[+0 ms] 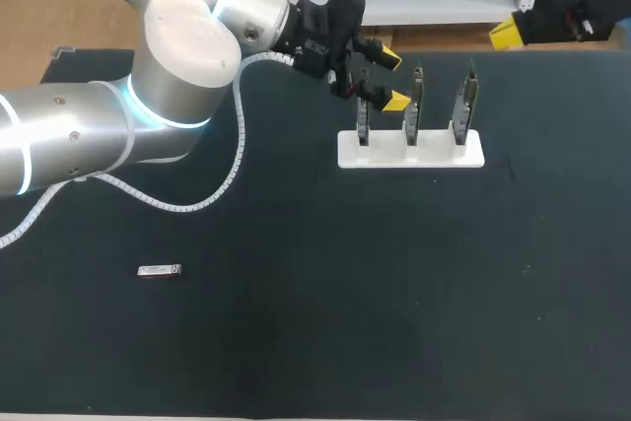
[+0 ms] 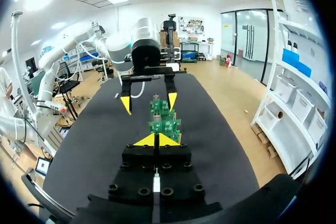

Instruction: Pick up the optical module with the left hand, and insert it into the network port with the right hand.

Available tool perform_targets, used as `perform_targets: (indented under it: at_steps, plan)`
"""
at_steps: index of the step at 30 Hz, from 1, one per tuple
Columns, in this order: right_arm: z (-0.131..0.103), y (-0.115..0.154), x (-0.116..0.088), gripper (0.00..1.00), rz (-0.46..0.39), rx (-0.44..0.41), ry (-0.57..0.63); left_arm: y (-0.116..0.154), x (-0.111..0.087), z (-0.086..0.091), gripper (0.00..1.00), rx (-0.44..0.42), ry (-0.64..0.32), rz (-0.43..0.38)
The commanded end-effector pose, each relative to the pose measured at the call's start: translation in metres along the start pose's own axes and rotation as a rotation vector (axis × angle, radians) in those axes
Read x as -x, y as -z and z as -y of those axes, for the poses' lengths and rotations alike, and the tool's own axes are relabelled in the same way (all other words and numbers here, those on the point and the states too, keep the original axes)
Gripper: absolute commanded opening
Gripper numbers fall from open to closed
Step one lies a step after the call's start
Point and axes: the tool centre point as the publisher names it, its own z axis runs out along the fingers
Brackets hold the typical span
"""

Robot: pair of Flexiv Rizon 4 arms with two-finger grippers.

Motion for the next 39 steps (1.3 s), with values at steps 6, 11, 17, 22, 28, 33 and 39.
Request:
perform_targets:
  at_steps: [6, 11, 17, 22, 28, 33, 39]
  plan:
    - [0.001, 0.008, -0.013, 0.00, -0.012, 0.045, 0.000, -0.001, 0.001, -0.001, 1.00, -0.002, 0.002, -0.004]
    - [0.002, 0.005, -0.019, 0.00, -0.038, 0.068, 0.002, -0.001, 0.001, -0.001, 1.00, -0.002, 0.002, -0.004]
    - [0.002, 0.002, -0.023, 0.00, -0.047, 0.077, -0.007, -0.001, 0.001, -0.001, 1.00, -0.002, 0.002, -0.004]
    - [0.003, 0.000, -0.024, 0.00, -0.051, 0.069, -0.015, -0.001, 0.001, -0.001, 1.00, -0.002, 0.002, -0.004]
    - [0.003, -0.003, -0.026, 0.00, -0.053, 0.066, -0.024, -0.001, 0.001, -0.001, 1.00, -0.002, 0.002, -0.004]
    - [0.003, -0.004, -0.026, 0.00, -0.057, 0.067, -0.028, -0.001, 0.001, -0.001, 1.00, -0.002, 0.002, -0.004]
    - [0.002, -0.004, -0.027, 0.00, -0.059, 0.064, -0.029, -0.001, 0.001, -0.001, 1.00, -0.002, 0.002, -0.004]
